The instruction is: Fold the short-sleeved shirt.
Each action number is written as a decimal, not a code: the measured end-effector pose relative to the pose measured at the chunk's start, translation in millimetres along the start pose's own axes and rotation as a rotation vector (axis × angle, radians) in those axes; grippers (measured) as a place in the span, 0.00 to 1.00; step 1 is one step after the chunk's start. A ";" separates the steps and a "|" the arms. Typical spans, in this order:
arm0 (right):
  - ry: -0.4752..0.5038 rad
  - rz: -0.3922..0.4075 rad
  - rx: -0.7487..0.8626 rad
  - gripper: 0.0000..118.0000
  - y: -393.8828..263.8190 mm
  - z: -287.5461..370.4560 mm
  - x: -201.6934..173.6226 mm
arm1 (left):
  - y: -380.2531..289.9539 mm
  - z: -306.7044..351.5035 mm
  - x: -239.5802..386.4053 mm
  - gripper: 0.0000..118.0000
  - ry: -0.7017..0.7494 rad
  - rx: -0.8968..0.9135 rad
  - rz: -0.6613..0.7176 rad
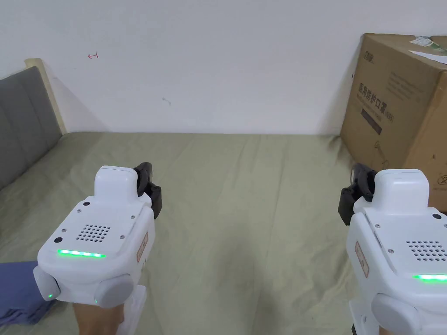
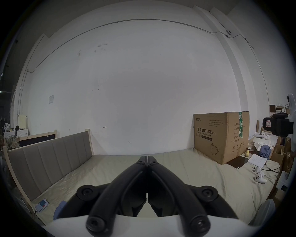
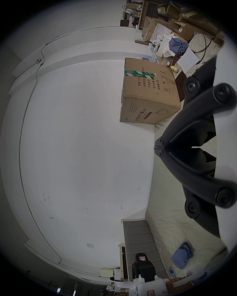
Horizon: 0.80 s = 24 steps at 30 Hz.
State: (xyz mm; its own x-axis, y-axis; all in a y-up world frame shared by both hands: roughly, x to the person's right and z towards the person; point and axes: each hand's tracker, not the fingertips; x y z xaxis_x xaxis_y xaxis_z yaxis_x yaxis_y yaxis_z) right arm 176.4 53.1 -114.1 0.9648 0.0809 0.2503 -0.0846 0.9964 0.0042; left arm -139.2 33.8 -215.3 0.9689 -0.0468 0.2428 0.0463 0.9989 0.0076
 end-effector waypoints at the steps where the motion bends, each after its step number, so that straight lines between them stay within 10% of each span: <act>1: 0.001 0.000 0.000 0.00 0.0 0.0 0.0 | 0.0 -0.4 0.0 0.00 -0.001 -0.001 0.000; 24: 0.005 0.011 -0.005 0.00 -0.7 1.0 -2.4 | -2.3 0.4 -5.2 0.00 0.013 -0.008 -0.001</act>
State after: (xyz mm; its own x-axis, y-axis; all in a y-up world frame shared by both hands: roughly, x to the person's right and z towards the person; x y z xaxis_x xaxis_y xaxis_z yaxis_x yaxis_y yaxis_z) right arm 173.9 52.1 -113.7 0.9651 0.0923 0.2451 -0.0944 0.9955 -0.0031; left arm -144.4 31.7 -216.3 0.9719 -0.0479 0.2306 0.0492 0.9988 0.0003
